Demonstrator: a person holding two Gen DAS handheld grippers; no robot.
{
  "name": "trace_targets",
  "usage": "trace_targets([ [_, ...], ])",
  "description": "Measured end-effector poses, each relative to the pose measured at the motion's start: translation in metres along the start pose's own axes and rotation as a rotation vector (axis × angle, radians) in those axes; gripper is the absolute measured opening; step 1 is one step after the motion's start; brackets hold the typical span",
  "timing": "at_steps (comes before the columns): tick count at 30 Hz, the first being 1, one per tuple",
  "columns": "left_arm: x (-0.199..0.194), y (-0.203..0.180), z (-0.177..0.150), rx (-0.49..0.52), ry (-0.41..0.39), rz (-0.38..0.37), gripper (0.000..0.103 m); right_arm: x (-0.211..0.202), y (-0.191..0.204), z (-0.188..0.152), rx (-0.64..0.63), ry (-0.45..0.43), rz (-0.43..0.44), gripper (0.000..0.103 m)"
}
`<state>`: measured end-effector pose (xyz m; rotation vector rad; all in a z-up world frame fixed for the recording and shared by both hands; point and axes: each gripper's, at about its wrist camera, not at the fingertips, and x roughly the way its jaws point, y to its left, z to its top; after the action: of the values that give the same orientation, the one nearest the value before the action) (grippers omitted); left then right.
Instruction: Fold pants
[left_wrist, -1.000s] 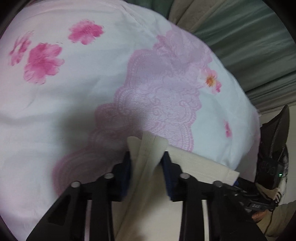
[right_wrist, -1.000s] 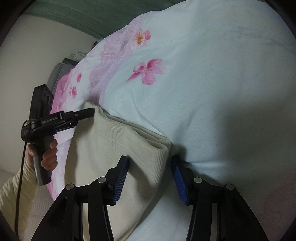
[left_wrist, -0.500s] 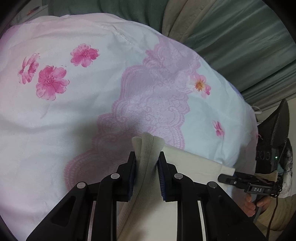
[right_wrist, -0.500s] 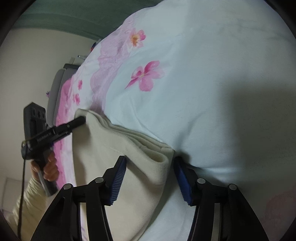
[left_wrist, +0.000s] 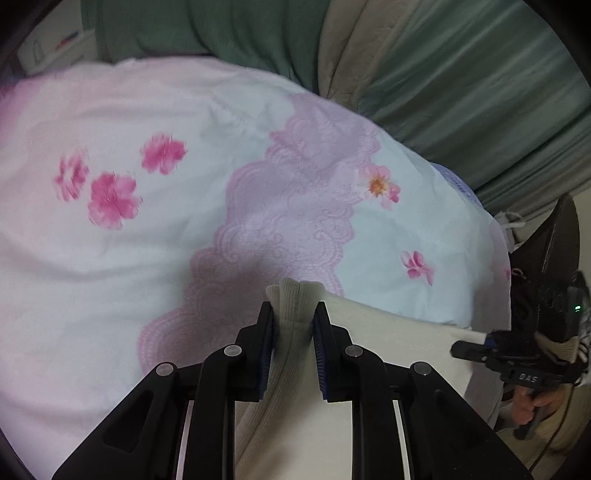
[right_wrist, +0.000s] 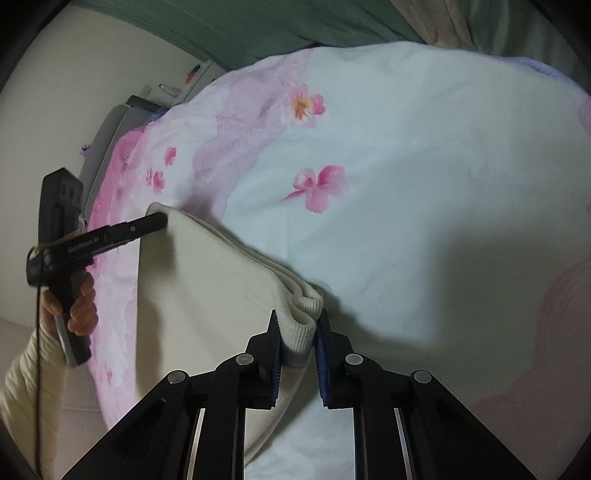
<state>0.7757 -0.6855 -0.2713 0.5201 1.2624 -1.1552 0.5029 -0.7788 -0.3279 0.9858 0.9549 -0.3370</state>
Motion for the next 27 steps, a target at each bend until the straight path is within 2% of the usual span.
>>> trace_targets([
  [5,-0.052,-0.016,-0.008,0.017,-0.019,0.092,0.021,-0.027,0.047,0.001,-0.195,-0.011,-0.047,0.016],
  [7,-0.080,-0.025,-0.014,0.027,-0.027,0.150,0.021,-0.047,0.069,-0.003,-0.291,-0.020,-0.051,0.016],
  [11,-0.134,-0.040,-0.032,0.019,-0.063,0.237,0.021,-0.088,0.107,-0.010,-0.430,-0.023,-0.006,0.016],
  [14,-0.169,-0.041,-0.055,-0.038,-0.109,0.282,0.021,-0.113,0.141,-0.020,-0.564,-0.027,0.028,0.016],
  [18,-0.214,-0.035,-0.100,-0.130,-0.169,0.323,0.021,-0.141,0.186,-0.046,-0.719,-0.031,0.073,0.017],
  [21,-0.250,-0.030,-0.146,-0.187,-0.216,0.350,0.021,-0.154,0.216,-0.072,-0.807,-0.037,0.088,0.017],
  [27,-0.299,-0.011,-0.243,-0.233,-0.266,0.351,0.021,-0.170,0.263,-0.138,-0.939,-0.067,0.098,0.017],
])
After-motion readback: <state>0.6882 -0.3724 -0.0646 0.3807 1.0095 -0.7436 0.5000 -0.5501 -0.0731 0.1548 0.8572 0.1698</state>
